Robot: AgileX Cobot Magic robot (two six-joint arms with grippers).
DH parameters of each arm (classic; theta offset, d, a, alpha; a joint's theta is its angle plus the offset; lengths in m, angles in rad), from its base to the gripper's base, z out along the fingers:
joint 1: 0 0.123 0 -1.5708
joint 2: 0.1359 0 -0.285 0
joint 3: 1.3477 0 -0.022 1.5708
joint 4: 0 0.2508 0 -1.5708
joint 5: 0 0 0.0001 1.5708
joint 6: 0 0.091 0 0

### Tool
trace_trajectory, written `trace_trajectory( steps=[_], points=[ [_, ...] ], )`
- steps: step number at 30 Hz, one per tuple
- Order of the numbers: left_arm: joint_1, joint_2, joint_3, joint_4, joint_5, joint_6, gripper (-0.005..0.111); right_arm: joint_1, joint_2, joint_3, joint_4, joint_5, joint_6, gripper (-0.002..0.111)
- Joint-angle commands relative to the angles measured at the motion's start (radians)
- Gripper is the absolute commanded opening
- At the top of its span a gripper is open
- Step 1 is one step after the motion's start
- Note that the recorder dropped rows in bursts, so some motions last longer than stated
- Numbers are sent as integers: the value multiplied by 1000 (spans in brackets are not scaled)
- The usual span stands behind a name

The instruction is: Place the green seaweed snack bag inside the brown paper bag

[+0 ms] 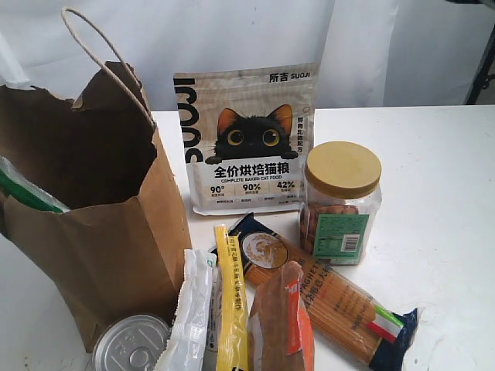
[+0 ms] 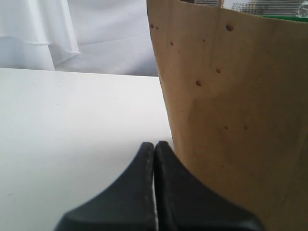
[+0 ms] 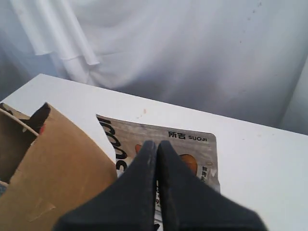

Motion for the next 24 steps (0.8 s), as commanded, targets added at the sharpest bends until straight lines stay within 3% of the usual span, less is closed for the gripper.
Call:
trace_trajectory(
  steps=[1, 9, 24],
  points=[
    [-5, -4, 5, 0, -9, -2, 1, -6, -43, 78, -27, -92, 19, 0],
    [-5, -4, 5, 0, -9, -2, 1, -6, -157, 319, -98, -369, 83, 0],
    [-5, -4, 5, 0, -9, -2, 1, -6, -236, 385, -162, -380, 45, 0]
  ],
)
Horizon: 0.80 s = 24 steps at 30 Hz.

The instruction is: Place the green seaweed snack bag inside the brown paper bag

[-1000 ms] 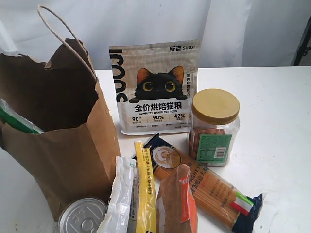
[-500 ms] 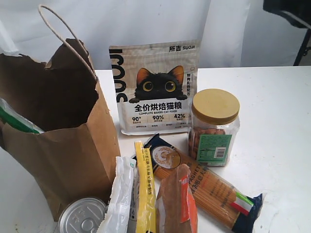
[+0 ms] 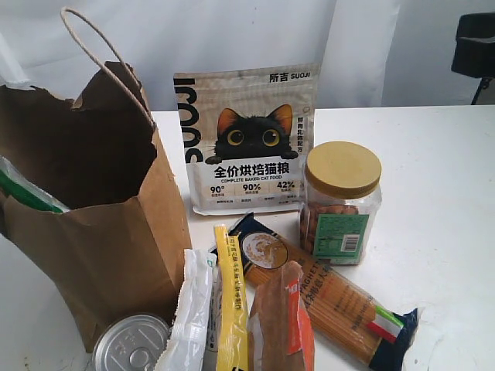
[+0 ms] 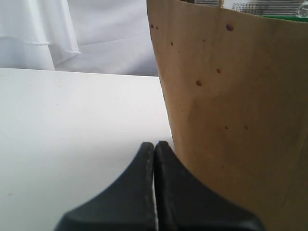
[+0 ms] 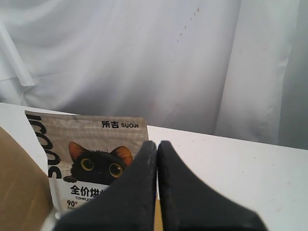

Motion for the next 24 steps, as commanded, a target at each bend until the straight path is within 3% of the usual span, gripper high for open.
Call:
trace_trajectory(
  steps=[1, 9, 15, 24],
  points=[
    [-5, -4, 5, 0, -9, -2, 1, -6, -8, 3, -12, -16, -12, 0],
    [-5, -4, 5, 0, -9, -2, 1, -67, -103, 53, -12, 21, 7, 0],
    [-5, -4, 5, 0, -9, -2, 1, -205, -311, 228, -8, 24, 14, 0],
    [-5, -4, 5, 0, -9, -2, 1, -295, -621, 483, -15, 24, 11, 0]
  ],
)
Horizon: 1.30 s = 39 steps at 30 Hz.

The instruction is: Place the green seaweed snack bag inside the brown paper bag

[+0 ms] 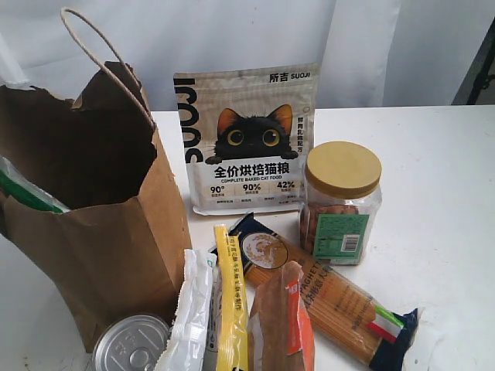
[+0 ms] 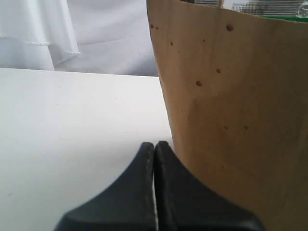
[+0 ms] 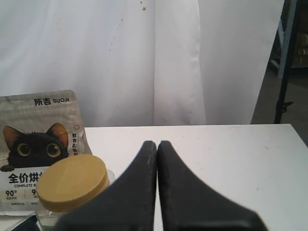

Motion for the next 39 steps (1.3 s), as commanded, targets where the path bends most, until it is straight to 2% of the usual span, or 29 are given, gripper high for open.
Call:
trace_trajectory(
  steps=[1, 10, 11, 13, 14, 20, 31, 39],
  points=[
    [-5, -4, 5, 0, -9, -2, 1, -36, -128, 98, -12, 3, 3, 0],
    [-5, -4, 5, 0, -9, -2, 1, -36, -211, 185, -16, -4, -14, 0],
    [-5, -4, 5, 0, -9, -2, 1, -36, -231, 198, -57, -4, 32, 0],
    [-5, -4, 5, 0, -9, -2, 1, -36, -266, 239, -280, -4, 284, 0],
    [-5, -4, 5, 0, -9, -2, 1, -36, -283, 258, -330, -4, 337, 0],
    [-5, -4, 5, 0, -9, -2, 1, -36, -368, 338, -406, -5, 397, 0],
    [-5, -4, 5, 0, -9, -2, 1, -36, -432, 389, -414, 6, 356, 0],
    [-5, -4, 5, 0, -9, -2, 1, -38, -441, 389, -408, 139, 331, 0]
  ],
)
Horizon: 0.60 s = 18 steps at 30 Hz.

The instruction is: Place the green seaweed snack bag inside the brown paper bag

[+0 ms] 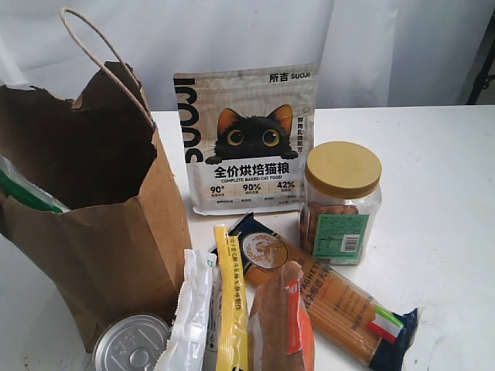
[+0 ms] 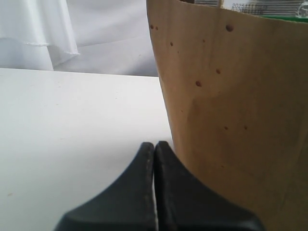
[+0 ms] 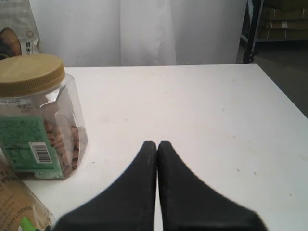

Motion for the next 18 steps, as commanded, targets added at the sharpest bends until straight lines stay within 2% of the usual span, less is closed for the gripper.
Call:
trace_trajectory(
  steps=[1, 18],
  points=[
    [-5, -4, 5, 0, -9, -2, 1, -4, -5, 3, -3, 23, -24, 0],
    [-5, -4, 5, 0, -9, -2, 1, -4, -5, 3, -3, 39, -30, 0]
  ],
)
